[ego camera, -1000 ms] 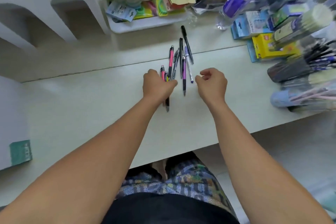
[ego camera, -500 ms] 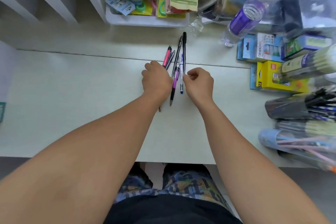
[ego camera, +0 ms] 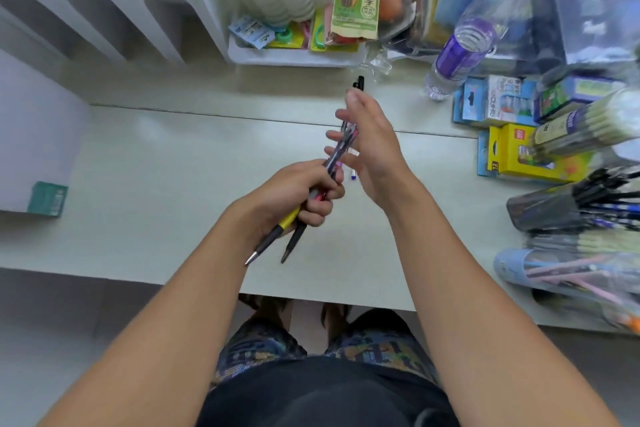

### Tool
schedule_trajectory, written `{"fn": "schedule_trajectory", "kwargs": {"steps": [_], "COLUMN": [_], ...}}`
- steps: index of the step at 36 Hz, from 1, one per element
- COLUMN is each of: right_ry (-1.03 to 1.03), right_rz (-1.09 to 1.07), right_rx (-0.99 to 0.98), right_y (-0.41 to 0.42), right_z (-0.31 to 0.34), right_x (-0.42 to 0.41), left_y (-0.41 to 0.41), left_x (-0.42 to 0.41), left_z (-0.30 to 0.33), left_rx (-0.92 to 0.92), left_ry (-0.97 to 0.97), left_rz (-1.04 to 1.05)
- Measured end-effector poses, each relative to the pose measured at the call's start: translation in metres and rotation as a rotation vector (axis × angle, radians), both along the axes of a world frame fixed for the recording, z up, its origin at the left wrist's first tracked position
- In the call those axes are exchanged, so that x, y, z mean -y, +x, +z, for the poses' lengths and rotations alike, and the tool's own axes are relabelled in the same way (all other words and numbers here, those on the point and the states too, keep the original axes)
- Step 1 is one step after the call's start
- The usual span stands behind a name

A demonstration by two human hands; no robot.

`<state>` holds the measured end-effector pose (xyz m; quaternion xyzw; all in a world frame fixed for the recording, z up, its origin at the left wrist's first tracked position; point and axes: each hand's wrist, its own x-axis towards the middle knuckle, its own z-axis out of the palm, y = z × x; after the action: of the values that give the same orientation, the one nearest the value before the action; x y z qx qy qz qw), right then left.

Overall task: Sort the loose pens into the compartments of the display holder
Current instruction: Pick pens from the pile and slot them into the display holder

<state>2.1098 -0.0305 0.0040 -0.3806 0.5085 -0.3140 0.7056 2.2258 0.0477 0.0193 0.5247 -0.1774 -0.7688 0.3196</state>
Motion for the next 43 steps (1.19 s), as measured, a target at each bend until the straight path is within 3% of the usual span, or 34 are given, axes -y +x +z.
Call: {"fn": "schedule_trajectory", "kwargs": {"steps": [3, 8, 14, 17, 19, 23, 25, 28, 33, 40, 43], "right_ry": [-0.004, -0.115, -0.160, -0.177, -0.152, -0.071, -0.032, 0.082, 0.074, -0.148, -0.252], "right_rz": [-0.002, 0.187, 0.463, 0.523, 0.409, -0.051, -0.151, -0.198, -0.279, -0.471, -0.458], "right_rx": [0.071, 0.021, -0.020, -0.058, 0.015, 0.168, 0.166, 0.259, 0.269, 0.154, 0.099], "right_y": [0.024, 0.055, 0.077, 0.098, 0.113, 0.127, 0.128, 0.135, 0.158, 0.164, 0.159], "right_z": [0.017, 0.038, 0.063, 0.076, 0.081, 0.076, 0.066, 0.057, 0.066, 0.073, 0.069], "right_x": [0.003, -0.009, -0.008, -0.015, -0.024, -0.050, -0.069, -0.096, -0.104, -0.101, -0.098], "left_y": [0.003, 0.020, 0.059, 0.077, 0.088, 0.122, 0.139, 0.155, 0.142, 0.102, 0.089], "left_x": [-0.015, -0.017, -0.021, -0.020, -0.019, -0.011, -0.007, -0.003, -0.001, -0.007, -0.009], "left_z": [0.018, 0.037, 0.061, 0.070, 0.074, 0.073, 0.073, 0.070, 0.065, 0.066, 0.067], "left_rx": [-0.059, 0.170, 0.088, 0.089, 0.109, 0.135, 0.141, 0.200, 0.189, -0.131, -0.203], "left_ry": [-0.016, -0.064, -0.172, -0.193, -0.208, -0.213, -0.203, -0.194, -0.208, -0.163, -0.137], "left_rz": [0.058, 0.310, 0.184, 0.272, 0.390, 0.800, 0.999, 1.136, 1.170, 0.984, 0.886]}}
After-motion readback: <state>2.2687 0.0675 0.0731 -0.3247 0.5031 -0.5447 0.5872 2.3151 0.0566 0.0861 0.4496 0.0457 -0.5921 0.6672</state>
